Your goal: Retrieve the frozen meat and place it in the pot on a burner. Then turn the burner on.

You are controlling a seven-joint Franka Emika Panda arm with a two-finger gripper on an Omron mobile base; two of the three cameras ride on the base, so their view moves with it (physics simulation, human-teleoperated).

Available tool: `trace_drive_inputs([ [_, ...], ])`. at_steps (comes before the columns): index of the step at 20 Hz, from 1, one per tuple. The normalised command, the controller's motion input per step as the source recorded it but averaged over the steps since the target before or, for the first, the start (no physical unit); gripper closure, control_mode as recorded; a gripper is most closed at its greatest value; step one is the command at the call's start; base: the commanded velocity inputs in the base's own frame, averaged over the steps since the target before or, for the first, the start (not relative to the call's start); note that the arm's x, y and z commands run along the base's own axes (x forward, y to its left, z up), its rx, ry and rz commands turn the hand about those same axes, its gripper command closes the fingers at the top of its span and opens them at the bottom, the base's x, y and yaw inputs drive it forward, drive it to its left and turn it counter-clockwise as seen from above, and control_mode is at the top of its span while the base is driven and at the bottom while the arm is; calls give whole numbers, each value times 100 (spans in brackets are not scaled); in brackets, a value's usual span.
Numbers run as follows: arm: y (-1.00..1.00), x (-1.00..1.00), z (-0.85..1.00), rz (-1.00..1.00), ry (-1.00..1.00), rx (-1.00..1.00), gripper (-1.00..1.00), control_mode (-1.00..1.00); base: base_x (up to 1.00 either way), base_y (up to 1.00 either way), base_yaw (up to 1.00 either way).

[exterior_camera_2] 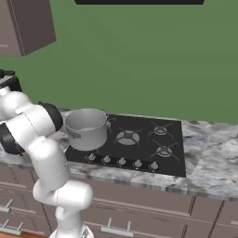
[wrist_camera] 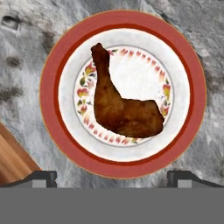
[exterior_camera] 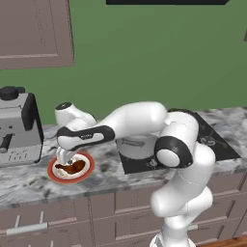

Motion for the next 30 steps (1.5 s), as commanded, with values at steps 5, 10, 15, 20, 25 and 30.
trace_drive_inputs([
  [5,11,25,-18,0,0,-4,-100,-100,0,0,0],
  [10,26,21,-12,0,0,0,-100,-100,0,0,0],
  [15,30,12,-31,0,0,0,-100,-100,0,0,0],
  [20,17,2,-32,0,0,0,-100,-100,0,0,0],
  [25,5,8,-25,0,0,0,-100,-100,0,0,0],
  [30,0,4,-35,0,4,0,-100,-100,0,0,0],
])
